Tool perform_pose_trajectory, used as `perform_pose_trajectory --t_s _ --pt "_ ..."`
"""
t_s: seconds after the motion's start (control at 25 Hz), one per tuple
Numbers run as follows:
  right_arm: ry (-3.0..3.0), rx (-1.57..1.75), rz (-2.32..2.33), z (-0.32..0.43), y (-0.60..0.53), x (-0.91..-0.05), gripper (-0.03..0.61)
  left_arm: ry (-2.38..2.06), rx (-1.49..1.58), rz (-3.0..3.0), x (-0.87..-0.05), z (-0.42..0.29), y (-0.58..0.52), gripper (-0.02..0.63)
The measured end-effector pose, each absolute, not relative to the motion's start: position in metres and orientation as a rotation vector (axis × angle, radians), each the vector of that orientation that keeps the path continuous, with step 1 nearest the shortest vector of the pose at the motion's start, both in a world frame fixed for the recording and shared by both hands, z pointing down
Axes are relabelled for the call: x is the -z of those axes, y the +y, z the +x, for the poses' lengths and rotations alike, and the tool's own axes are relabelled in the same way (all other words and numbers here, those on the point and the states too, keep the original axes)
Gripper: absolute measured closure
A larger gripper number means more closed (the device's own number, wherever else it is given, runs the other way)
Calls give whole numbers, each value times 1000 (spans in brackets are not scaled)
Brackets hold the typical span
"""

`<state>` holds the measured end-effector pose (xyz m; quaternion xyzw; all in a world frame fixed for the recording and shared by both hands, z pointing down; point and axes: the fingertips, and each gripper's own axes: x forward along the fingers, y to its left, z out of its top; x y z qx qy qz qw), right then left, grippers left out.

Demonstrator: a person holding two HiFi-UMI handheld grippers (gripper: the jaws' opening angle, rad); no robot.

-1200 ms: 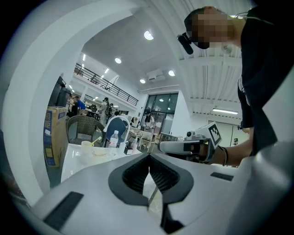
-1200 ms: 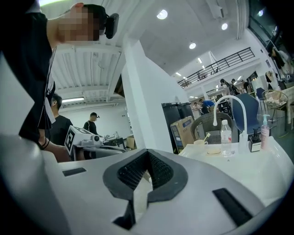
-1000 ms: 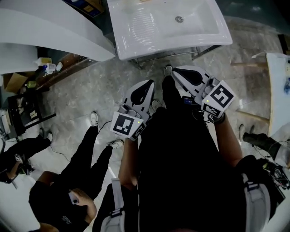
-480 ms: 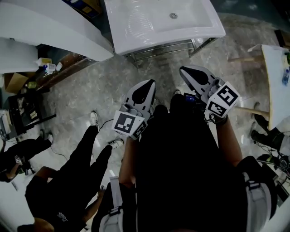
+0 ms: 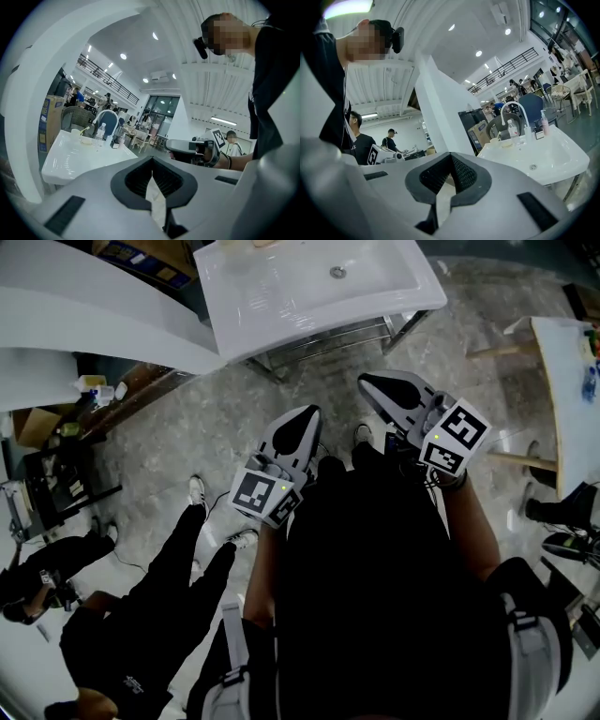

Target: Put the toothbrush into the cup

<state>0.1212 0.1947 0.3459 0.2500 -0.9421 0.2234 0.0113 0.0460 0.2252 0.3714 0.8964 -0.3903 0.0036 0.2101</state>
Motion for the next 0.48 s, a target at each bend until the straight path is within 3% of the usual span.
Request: perform_pose_trajectory --t_s 0.48 --pt "-2921 -624 624 107 202 -350 565 -1142 -31 2494 -364 54 228 604"
